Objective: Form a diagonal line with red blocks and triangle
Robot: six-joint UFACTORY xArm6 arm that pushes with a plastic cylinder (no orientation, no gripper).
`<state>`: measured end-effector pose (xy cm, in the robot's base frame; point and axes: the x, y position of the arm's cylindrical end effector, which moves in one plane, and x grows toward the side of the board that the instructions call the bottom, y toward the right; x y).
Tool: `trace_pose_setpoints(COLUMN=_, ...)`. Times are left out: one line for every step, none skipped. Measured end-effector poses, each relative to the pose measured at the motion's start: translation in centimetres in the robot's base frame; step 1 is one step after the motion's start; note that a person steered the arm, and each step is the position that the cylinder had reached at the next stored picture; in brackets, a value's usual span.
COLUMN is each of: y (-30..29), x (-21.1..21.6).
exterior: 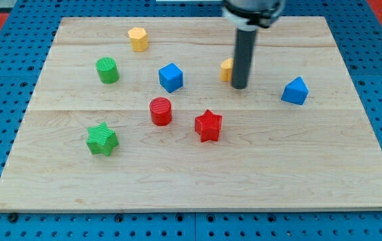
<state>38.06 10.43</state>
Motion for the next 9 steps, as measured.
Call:
trace_pose_setpoints(y=0.6, x=-4.4)
trace_pose_setpoints(y=-3.8, x=-2.5)
trace_pose_setpoints(y=-7.0, x=-0.1)
trace_pose_setpoints(y=-4.1, x=-0.8)
trace_pose_setpoints(y=2.1, x=1.6)
trace_pose_setpoints(y=1.1, x=7.0)
trace_pose_setpoints(y=10.9, x=7.2)
trace_pose_setpoints(y=16.2, x=2.4)
trace_pose_setpoints(y=4.5, x=4.2)
